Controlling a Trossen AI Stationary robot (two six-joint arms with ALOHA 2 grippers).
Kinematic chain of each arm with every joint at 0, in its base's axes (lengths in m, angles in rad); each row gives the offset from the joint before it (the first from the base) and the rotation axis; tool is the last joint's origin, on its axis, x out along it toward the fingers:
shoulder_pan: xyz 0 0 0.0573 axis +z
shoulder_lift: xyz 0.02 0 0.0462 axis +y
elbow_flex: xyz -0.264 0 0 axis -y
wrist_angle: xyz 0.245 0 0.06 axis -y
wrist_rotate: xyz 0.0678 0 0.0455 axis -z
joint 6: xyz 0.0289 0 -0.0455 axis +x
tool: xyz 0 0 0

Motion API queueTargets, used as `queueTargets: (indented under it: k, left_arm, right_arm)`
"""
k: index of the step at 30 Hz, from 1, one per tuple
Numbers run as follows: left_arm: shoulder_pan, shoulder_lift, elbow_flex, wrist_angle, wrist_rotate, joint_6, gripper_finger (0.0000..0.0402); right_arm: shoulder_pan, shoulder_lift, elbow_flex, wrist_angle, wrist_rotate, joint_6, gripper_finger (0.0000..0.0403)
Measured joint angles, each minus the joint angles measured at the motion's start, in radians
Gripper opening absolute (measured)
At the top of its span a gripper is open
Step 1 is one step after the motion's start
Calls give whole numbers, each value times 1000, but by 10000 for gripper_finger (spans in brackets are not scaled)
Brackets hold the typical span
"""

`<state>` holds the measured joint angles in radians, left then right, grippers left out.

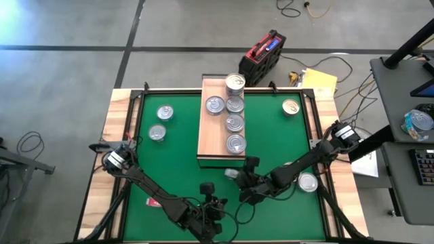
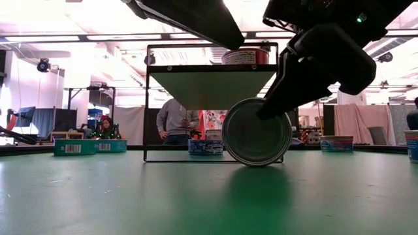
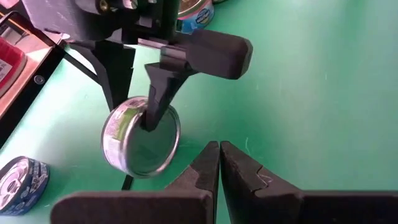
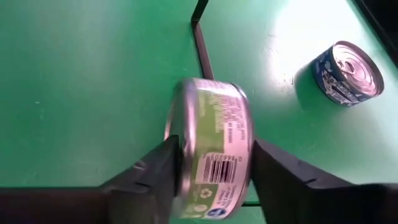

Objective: Stack canned seafood by type on shelf
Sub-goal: Stack the top green tuna can on top of the green tuna can on the shelf

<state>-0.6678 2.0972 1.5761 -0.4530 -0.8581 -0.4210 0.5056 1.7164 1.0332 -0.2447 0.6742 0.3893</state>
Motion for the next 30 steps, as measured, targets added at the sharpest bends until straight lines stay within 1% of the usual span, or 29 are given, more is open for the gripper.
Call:
queueTargets:
  k: [3,9,13,16,21,25,30]
  left_arm:
    - [0,0,0,0,-12,0,0]
    - [-1,0,0,0,-26,0,0]
    - [-2,0,0,-4,-32,0,0]
    - [-9,-10,0,-19,-68,0,0]
    - [-30,-55,0,-59,-123,0,0]
    - [-48,-89,0,-126,-160,3,0]
    - [-55,-131,0,-247,-197,-7,0]
  right_arm:
    - [0,-2,0,-9,0,0,138]
    - [4,-5,0,-16,0,0,138]
    - [21,-10,19,-65,-3,0,138]
    - [50,-29,30,-93,-9,0,138]
    - [117,-98,28,-121,-3,2,138]
    - [194,-160,24,-124,20,-104,138]
    - [312,-204,24,-125,161,-282,138]
